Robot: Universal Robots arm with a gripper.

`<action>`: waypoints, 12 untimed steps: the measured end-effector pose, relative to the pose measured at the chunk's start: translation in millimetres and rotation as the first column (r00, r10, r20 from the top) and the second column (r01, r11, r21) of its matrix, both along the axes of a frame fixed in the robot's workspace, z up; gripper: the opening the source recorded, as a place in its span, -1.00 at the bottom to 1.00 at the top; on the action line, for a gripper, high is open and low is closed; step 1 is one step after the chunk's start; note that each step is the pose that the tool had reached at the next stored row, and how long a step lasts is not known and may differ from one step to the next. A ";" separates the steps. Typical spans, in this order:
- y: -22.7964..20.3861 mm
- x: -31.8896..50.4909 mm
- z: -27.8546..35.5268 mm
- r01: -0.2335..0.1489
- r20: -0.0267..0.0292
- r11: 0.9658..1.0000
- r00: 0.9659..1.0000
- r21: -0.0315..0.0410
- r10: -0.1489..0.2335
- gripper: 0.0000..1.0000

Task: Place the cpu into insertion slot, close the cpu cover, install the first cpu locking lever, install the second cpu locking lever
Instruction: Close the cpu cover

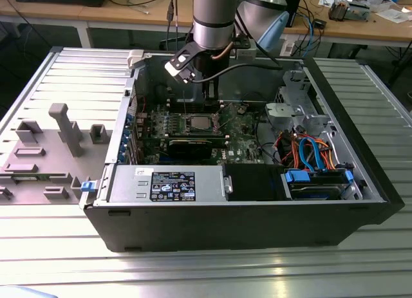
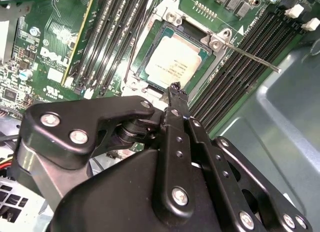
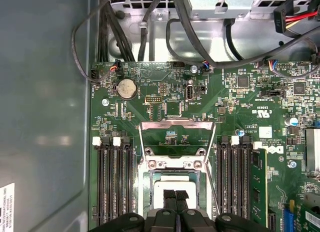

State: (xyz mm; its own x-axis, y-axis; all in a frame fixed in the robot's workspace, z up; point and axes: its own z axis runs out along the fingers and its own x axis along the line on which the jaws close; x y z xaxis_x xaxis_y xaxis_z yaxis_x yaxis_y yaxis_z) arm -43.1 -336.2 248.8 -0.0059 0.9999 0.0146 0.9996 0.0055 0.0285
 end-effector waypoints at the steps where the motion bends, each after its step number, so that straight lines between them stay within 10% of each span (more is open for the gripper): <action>1: 0.0 0.0 1.2 0.000 0.000 1.000 1.000 0.000 0.000 -0.79; 12: 0.0 0.3 11.6 0.000 0.000 1.000 1.000 0.000 0.000 -0.79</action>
